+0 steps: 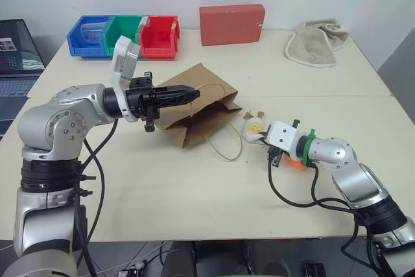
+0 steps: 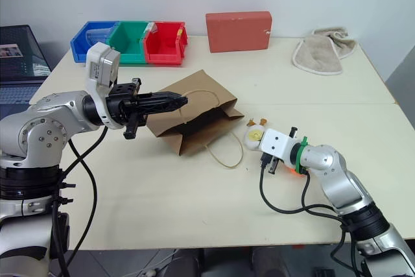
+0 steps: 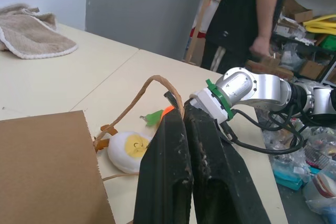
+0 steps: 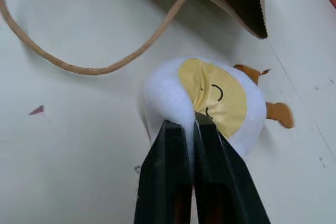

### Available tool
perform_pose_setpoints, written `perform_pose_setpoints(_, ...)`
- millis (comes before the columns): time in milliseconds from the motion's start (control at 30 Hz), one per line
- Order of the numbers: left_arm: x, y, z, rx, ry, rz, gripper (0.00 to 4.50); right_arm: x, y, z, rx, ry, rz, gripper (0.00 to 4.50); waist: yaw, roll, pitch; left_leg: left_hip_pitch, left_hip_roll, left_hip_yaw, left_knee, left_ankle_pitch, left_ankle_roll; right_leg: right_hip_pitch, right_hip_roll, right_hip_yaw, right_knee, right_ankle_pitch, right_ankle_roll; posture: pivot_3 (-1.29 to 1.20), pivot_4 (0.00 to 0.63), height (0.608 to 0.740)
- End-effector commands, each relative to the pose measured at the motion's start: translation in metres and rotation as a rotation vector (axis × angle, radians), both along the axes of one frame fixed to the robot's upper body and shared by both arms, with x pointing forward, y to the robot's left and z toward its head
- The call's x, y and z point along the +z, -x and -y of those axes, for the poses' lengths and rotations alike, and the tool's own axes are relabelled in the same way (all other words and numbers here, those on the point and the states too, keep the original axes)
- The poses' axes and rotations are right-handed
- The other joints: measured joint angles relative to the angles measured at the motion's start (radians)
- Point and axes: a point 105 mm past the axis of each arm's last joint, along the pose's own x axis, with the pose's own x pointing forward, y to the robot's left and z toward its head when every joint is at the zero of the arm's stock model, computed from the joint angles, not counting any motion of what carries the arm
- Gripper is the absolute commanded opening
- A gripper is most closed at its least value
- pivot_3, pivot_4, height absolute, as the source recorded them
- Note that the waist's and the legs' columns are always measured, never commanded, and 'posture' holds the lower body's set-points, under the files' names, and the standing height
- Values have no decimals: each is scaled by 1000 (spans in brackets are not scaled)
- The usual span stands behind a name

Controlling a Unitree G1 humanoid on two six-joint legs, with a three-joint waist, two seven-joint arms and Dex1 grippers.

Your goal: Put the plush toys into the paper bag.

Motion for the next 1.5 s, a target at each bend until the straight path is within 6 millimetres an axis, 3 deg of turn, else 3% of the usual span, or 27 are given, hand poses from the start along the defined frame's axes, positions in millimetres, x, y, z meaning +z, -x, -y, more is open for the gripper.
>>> perform_pose_setpoints(33,13,8,0,-14,0,60,0,30,15,4,103,-29,6,43,1,0,0,0,0,0,0,0,0,0,0,0,0,0,0,0,150,740)
perform_pose_setpoints(167,14,10,1,-24,-4,64,0,66,46,2,282,-51,-52,43,5,0,0,0,0,-1,0,0,0,0,0,-1,0,0,0,0,150,740)
perform_pose_setpoints(333,16,13,0,-33,-13,73,0,84,69,-10,372,-121,-130,43,5,0,0,1,0,-1,0,0,0,1,0,-1,0,0,0,0,150,740)
perform_pose_setpoints(400,17,15,1,-42,-17,80,0,89,63,-29,372,-181,-104,43,1,-1,1,1,0,-1,0,0,0,1,0,-1,0,0,0,0,150,740)
perform_pose_setpoints(500,21,18,3,-51,-15,96,0,81,43,-51,338,-208,-67,43,-3,-1,1,1,1,0,1,0,0,1,0,0,0,0,0,0,150,740)
perform_pose_setpoints(833,26,21,6,-47,8,108,0,66,-7,-103,258,-209,10,43,3,-2,1,0,1,-1,0,0,0,-1,0,-1,1,0,0,0,150,740)
perform_pose_setpoints(900,26,21,7,-52,15,106,0,73,-19,-116,206,-269,17,43,-1,-1,1,0,1,-1,0,0,0,-2,0,-1,1,0,0,0,150,740)
perform_pose_setpoints(1033,26,19,9,-46,37,95,0,75,-23,-144,189,-320,-29,43,-3,-1,1,0,1,-1,-1,0,0,-2,0,-1,2,0,0,0,150,740)
perform_pose_setpoints(1133,31,14,7,-24,72,94,0,79,-30,-151,164,-338,6,760,0,-1,1,-1,1,-1,-1,0,0,-3,0,-2,2,0,0,0,150,740)
perform_pose_setpoints(1267,33,12,7,-16,80,95,0,81,-30,-149,156,-346,15,2296,4,-1,1,-1,0,-1,-1,0,0,-2,0,-2,1,0,0,0,150,740)
perform_pose_setpoints(1433,29,5,6,11,90,91,0,89,-12,-132,203,-342,11,4001,5,-1,1,-1,0,-2,-1,0,0,-3,0,-2,1,0,0,0,150,740)
perform_pose_setpoints(1500,28,3,6,23,96,95,0,96,-1,-125,225,-353,3,4401,4,-1,1,-1,0,-2,-1,0,0,-3,0,-2,1,0,0,0,150,740)
